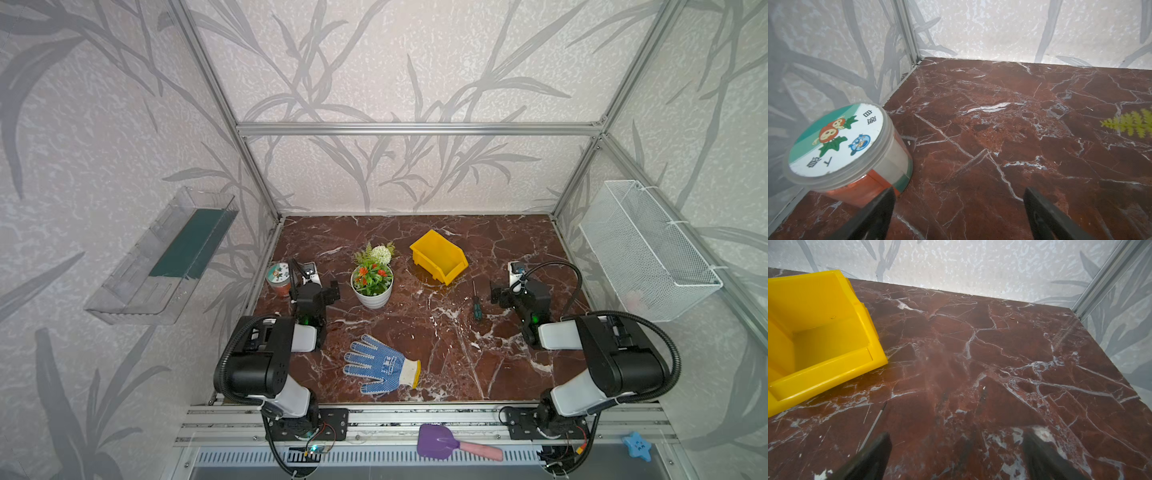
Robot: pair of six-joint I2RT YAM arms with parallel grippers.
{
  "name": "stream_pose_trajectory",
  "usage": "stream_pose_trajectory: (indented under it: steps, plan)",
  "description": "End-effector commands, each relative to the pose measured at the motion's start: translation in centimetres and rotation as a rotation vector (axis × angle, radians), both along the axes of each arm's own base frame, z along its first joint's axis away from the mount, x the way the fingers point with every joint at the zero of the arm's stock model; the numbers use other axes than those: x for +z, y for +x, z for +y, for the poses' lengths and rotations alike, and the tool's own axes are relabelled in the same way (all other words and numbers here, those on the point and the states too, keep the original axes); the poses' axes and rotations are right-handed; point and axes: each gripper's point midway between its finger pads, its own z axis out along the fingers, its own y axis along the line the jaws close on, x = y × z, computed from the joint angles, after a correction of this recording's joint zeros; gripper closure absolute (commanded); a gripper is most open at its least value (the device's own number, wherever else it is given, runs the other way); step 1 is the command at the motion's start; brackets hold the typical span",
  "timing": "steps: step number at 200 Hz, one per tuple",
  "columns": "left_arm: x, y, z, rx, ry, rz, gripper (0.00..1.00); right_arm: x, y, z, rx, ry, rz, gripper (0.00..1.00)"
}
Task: Put the screwdriver in the bin
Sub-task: Pick up the screwdriver from the middle-right of the table.
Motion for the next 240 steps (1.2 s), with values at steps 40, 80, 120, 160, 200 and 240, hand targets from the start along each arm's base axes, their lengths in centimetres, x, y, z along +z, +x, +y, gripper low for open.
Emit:
stream_pose_trajectory:
  steps: [40,80,120,160,200,240]
  plan:
    - [0.9,0.7,0.0,0.003,0.016,-0.028,0.01,1.2,0.7,0.2,-0.002,-0.003,-0.048,0.01]
    - [0.8,0.8,0.2,0.004,0.008,-0.023,0.01,1.2,0.8,0.0,-0.01,-0.001,-0.048,0.01]
    - [0.8,0.8,0.4,0.009,-0.002,-0.023,0.01,1.2,0.8,0.0,-0.015,0.0,-0.047,0.01]
    - [0.9,0.8,0.5,0.011,-0.001,-0.024,0.01,1.2,0.8,0.0,-0.015,-0.001,-0.047,0.01]
    - [0.9,0.8,0.6,0.021,0.0,-0.025,0.01,1.2,0.8,0.0,-0.015,-0.002,-0.046,0.01]
    - [3.4,-1.0,2.4,0.136,0.01,-0.095,0.01,3.4,-0.1,-1.8,-0.126,-0.038,-0.081,0.01]
